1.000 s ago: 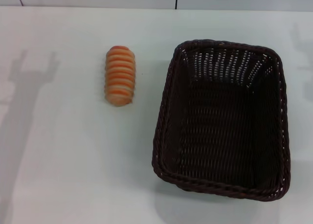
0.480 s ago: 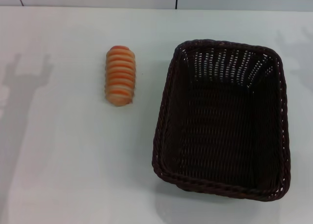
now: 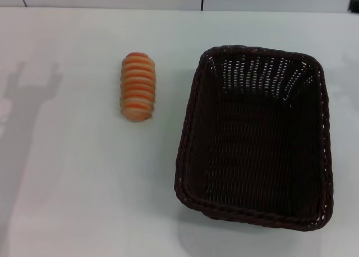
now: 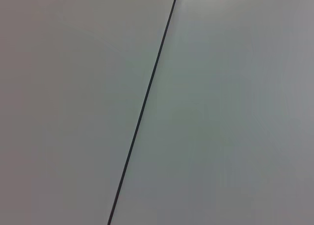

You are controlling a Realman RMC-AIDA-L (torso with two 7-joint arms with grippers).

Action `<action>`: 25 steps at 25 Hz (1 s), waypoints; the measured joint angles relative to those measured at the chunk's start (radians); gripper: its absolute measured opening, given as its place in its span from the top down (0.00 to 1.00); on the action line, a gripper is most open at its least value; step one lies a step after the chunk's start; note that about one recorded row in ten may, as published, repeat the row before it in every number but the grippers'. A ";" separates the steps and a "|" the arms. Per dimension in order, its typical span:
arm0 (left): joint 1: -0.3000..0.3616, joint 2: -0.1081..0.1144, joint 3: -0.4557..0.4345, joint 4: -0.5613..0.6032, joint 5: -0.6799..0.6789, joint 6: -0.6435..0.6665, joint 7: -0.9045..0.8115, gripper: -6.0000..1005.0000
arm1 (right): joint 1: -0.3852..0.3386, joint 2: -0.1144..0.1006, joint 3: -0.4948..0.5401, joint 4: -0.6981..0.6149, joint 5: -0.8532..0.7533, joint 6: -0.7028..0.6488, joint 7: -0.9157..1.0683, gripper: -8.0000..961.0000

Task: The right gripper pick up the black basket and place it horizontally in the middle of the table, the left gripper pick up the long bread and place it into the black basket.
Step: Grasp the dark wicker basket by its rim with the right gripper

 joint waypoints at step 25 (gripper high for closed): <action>-0.025 0.001 -0.021 0.052 -0.006 0.049 0.007 0.19 | 0.160 0.002 0.022 0.009 0.001 0.548 0.243 0.26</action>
